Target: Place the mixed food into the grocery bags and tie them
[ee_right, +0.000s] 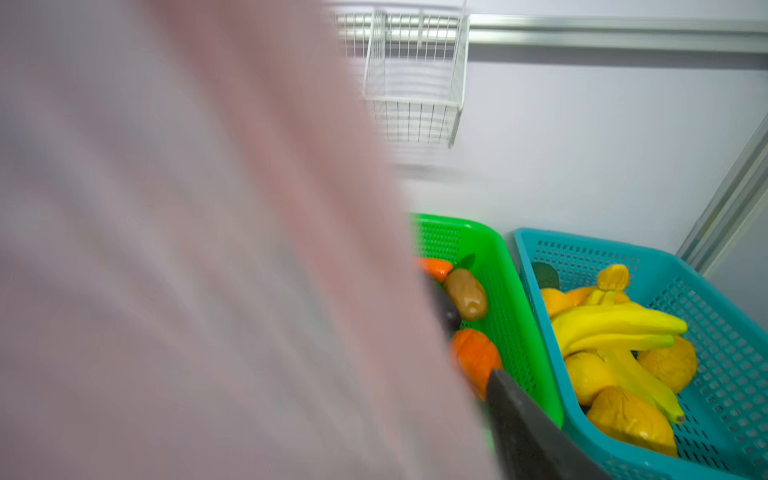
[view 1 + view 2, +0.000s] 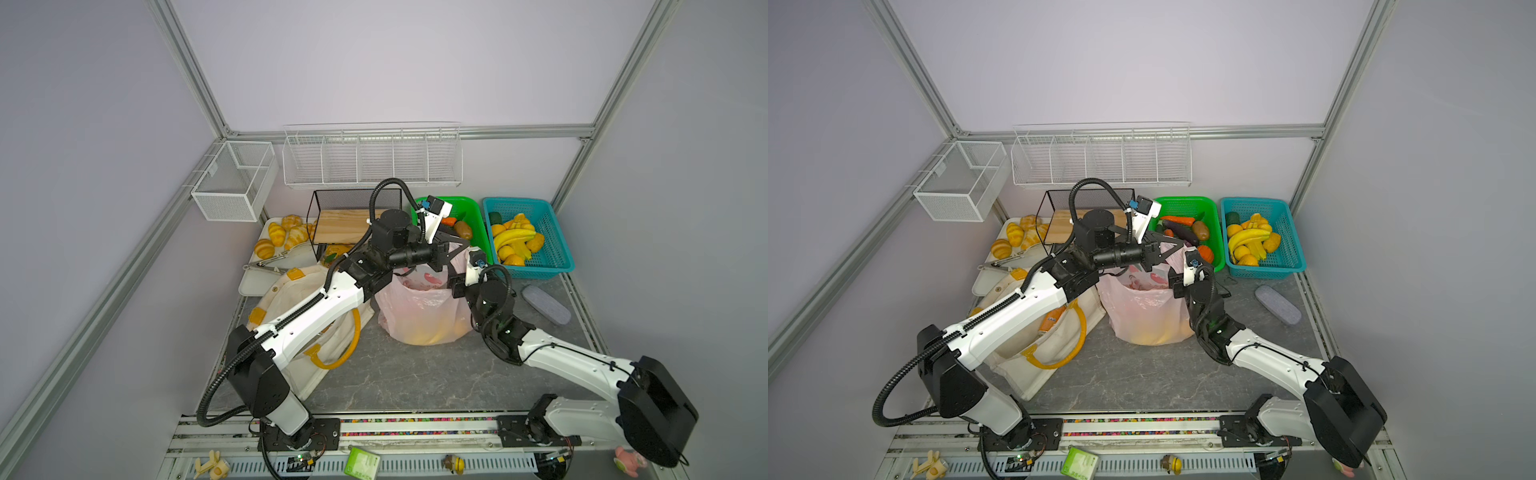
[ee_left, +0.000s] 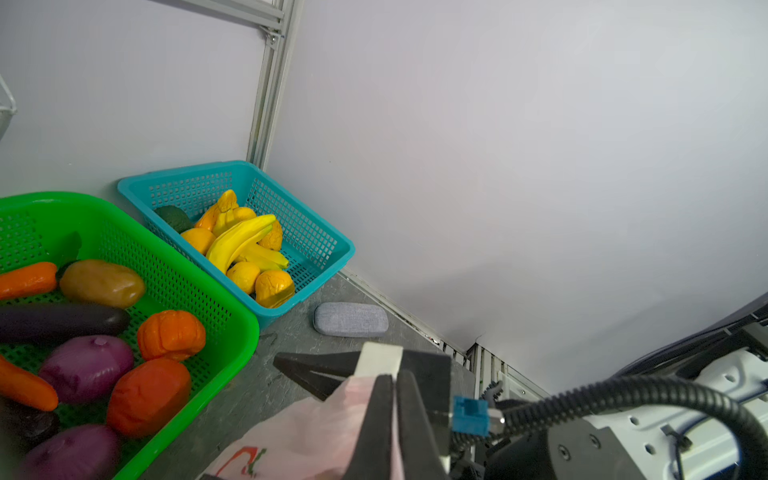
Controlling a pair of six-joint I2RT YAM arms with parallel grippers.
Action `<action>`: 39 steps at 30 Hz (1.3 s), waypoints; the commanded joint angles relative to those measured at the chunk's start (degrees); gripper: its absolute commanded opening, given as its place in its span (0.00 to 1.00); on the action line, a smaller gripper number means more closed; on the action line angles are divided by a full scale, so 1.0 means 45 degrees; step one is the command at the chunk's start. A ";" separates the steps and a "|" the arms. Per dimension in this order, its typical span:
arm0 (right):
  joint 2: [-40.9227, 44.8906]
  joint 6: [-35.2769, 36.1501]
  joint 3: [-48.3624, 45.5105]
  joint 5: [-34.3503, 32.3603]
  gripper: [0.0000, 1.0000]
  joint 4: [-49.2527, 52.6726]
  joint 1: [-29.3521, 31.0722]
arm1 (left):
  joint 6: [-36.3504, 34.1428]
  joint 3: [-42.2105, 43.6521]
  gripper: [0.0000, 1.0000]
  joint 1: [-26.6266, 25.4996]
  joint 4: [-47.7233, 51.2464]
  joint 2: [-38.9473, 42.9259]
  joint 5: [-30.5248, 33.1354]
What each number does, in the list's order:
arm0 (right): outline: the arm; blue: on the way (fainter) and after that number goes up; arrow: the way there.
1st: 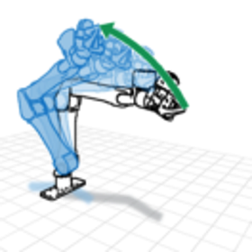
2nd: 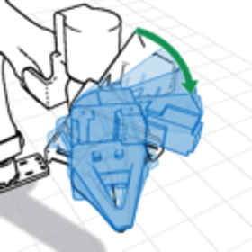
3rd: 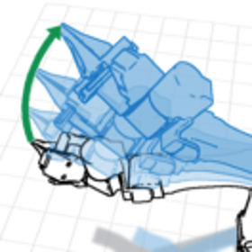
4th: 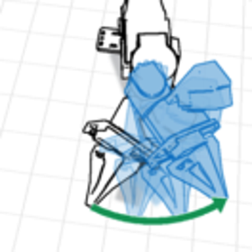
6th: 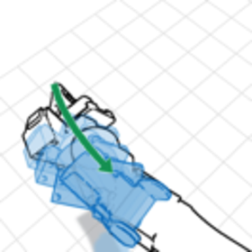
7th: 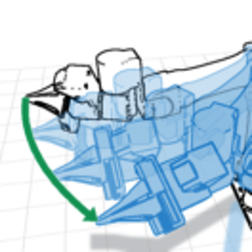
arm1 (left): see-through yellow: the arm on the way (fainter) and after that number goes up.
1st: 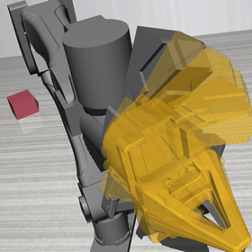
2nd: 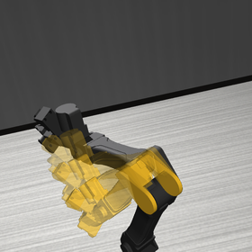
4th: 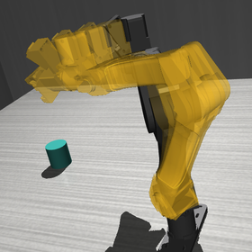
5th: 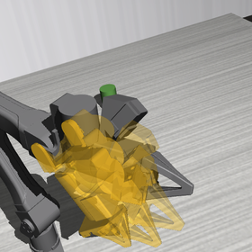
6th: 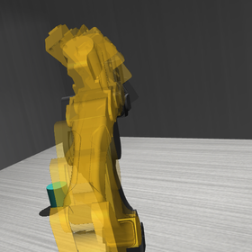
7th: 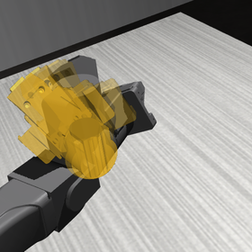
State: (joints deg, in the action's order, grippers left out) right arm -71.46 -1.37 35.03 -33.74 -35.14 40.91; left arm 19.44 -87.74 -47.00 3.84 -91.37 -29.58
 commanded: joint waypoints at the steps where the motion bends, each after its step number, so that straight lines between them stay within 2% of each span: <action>1: 0.0475 0.0019 -0.0438 0.0447 0.71 0.1108 -0.0229 | -0.0003 -0.0177 0.00 -0.0014 0.0022 0.0363 0.0161; 2: 0.0702 0.0157 -0.0430 0.0914 0.71 0.1252 -0.0327 | -0.0014 -0.0170 0.00 0.0006 0.0027 0.0343 0.0187; 4: 0.1304 0.0377 -0.0225 0.2374 0.78 0.1893 -0.0597 | -0.0024 -0.0173 0.00 0.0072 0.0024 0.0322 0.0170; 7: 0.2198 0.0663 0.0093 0.4632 1.00 0.2865 -0.1091 | -0.0023 -0.0165 0.00 0.0186 0.0026 0.0282 0.0150; 10: 0.2862 0.1053 0.0676 0.7277 0.90 0.4022 -0.1729 | -0.0038 -0.0151 0.00 0.0269 0.0026 0.0251 0.0112; 13: 0.3048 0.1626 0.1475 0.9563 0.89 0.5374 -0.2321 | -0.0051 -0.0173 0.00 0.0345 0.0026 0.0198 -0.0022; 17: 0.2864 0.2457 0.2357 1.1495 0.89 0.6547 -0.2913 | -0.0023 -0.0189 0.00 0.0387 0.0048 0.0163 -0.0138; 21: 0.2477 0.2607 0.2961 1.2642 0.89 0.6523 -0.3623 | 0.0006 -0.0281 0.00 0.0406 0.0118 0.0108 -0.0262; 24: 0.1942 0.3292 0.3735 1.4128 0.89 0.7151 -0.4227 | -0.0004 -0.0311 0.00 0.0406 0.0163 0.0107 -0.0312; 29: 0.0969 0.3488 0.4267 1.7328 0.95 0.7189 -0.5535 | 0.0018 -0.0382 0.00 0.0406 0.0230 0.0090 -0.0465; 31: 0.0595 0.3579 0.4506 1.8187 1.00 0.7201 -0.5735 | 0.0016 -0.0438 0.00 0.0406 0.0304 0.0046 -0.0516; 32: 0.0418 0.3632 0.4630 1.8571 0.96 0.7257 -0.5760 | 0.0016 -0.0447 0.00 0.0406 0.0327 0.0021 -0.0534; 35: -0.0224 0.3561 0.5059 1.9375 0.75 0.7302 -0.5835 | -0.0009 -0.0477 0.00 0.0406 0.0339 0.0014 -0.0535; 39: -0.0375 0.2937 0.4873 1.9630 0.35 0.6525 -0.5972 | -0.0077 -0.0482 0.00 0.0431 0.0372 -0.0043 -0.0495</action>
State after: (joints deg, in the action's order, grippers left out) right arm -73.08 12.36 56.62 49.60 -3.36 14.68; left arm 19.27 -87.90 -45.36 5.08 -91.37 -31.16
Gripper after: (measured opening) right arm 0.395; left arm 0.047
